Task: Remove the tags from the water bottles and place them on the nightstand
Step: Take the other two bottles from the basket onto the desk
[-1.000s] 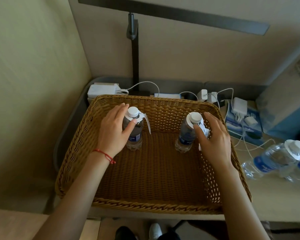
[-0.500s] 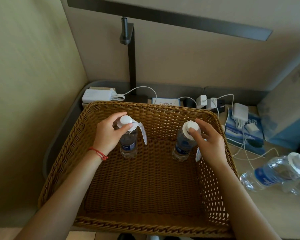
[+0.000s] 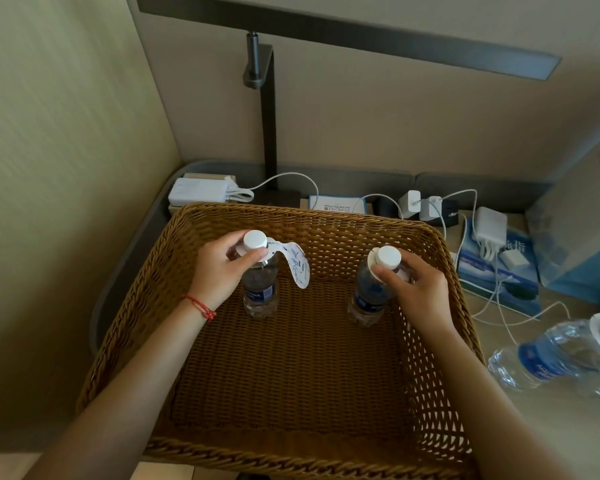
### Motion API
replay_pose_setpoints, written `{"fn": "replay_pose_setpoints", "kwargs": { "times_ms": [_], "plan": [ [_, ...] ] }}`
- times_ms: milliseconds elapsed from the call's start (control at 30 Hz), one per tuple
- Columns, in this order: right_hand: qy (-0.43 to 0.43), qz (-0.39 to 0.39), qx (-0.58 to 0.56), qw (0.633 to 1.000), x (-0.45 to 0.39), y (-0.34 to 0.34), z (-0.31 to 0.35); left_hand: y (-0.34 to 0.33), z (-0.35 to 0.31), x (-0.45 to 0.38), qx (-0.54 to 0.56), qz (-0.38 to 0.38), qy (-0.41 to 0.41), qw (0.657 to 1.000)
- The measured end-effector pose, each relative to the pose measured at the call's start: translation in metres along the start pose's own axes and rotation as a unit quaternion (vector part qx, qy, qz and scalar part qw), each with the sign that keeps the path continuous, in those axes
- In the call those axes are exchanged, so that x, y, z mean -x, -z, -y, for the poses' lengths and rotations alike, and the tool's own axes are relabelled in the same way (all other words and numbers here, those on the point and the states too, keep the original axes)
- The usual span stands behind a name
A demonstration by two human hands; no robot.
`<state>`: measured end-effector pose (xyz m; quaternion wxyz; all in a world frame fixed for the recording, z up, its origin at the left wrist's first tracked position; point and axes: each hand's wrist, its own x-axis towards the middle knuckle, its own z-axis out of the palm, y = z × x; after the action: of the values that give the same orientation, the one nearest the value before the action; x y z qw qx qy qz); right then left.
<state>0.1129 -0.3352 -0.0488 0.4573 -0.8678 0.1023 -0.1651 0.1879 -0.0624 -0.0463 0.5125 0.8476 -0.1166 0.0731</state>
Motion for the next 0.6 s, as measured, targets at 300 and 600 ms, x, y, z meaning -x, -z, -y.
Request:
{"fn": "replay_pose_setpoints", "kwargs": {
  "times_ms": [300, 600],
  "plan": [
    [0.015, -0.039, 0.002, 0.999, 0.0, -0.002, 0.002, -0.005, 0.001, 0.005, -0.028, -0.046, -0.048, 0.997],
    [0.047, -0.059, -0.033, 0.997, 0.007, 0.005, 0.024, 0.004, -0.009, 0.01, 0.024, -0.086, -0.042, 0.995]
  ]
}}
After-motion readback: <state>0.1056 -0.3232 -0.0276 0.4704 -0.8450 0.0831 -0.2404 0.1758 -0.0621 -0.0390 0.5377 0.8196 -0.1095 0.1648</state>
